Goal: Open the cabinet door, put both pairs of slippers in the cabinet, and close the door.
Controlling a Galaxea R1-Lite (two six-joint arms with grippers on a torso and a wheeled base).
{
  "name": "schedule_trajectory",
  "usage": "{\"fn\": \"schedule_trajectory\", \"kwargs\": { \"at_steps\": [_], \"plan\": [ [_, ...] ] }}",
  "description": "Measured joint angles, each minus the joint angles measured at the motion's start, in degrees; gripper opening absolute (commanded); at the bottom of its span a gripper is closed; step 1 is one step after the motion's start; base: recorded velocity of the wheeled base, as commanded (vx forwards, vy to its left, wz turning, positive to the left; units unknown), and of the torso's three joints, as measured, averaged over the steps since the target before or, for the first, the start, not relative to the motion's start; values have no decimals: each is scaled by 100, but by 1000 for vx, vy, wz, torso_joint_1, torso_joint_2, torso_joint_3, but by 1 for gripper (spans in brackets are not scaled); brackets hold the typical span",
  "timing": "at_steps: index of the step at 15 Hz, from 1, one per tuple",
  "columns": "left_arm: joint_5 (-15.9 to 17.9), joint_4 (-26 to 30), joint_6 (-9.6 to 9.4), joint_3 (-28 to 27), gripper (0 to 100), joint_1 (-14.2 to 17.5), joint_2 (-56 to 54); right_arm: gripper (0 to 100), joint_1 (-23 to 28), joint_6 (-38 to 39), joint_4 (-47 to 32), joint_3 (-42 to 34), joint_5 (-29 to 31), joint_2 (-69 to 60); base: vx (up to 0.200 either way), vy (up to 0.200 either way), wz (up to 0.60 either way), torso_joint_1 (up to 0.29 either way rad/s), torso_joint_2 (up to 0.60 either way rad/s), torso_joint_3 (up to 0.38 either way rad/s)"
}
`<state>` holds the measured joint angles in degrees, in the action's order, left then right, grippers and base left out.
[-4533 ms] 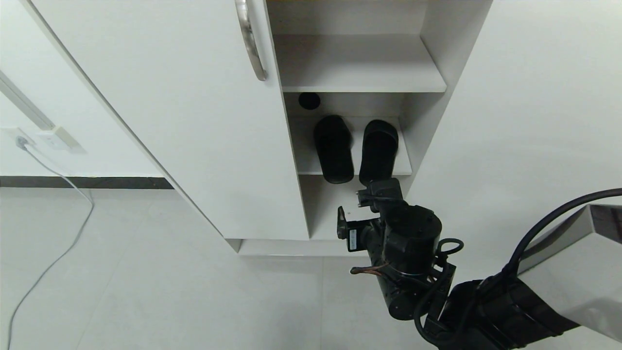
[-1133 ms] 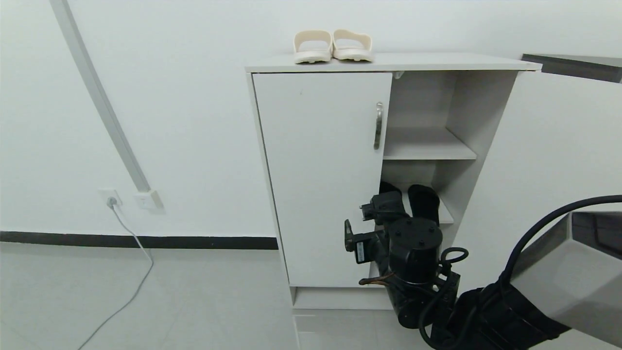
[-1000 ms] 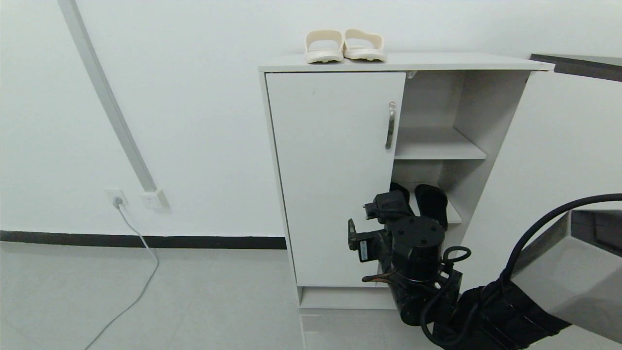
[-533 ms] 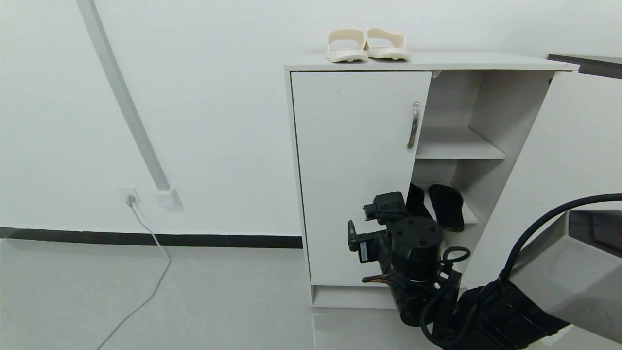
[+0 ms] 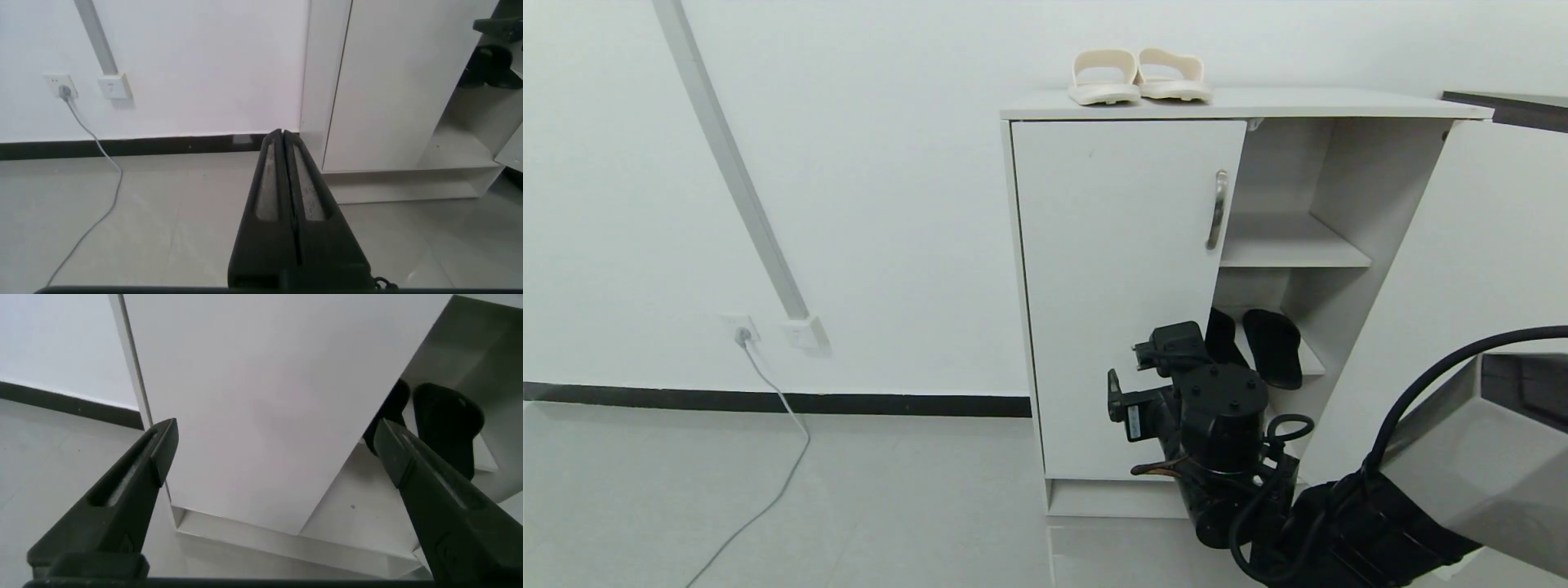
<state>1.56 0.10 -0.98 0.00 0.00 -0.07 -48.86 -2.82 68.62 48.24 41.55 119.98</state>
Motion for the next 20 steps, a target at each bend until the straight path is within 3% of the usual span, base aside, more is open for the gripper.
{"fn": "schedule_trajectory", "kwargs": {
  "at_steps": [4,7,20],
  "plan": [
    [0,6,0,0,0,0,0,100,-6,-5,-4,0,2,0,0,0,0,2,-35,-38],
    [0,17,0,2,0,-2,0,100,-15,-5,2,0,0,-5,0,0,0,15,-209,-318],
    [0,0,0,-2,0,0,0,100,-11,-5,-9,0,5,2,0,0,0,113,-479,-339]
  ]
}}
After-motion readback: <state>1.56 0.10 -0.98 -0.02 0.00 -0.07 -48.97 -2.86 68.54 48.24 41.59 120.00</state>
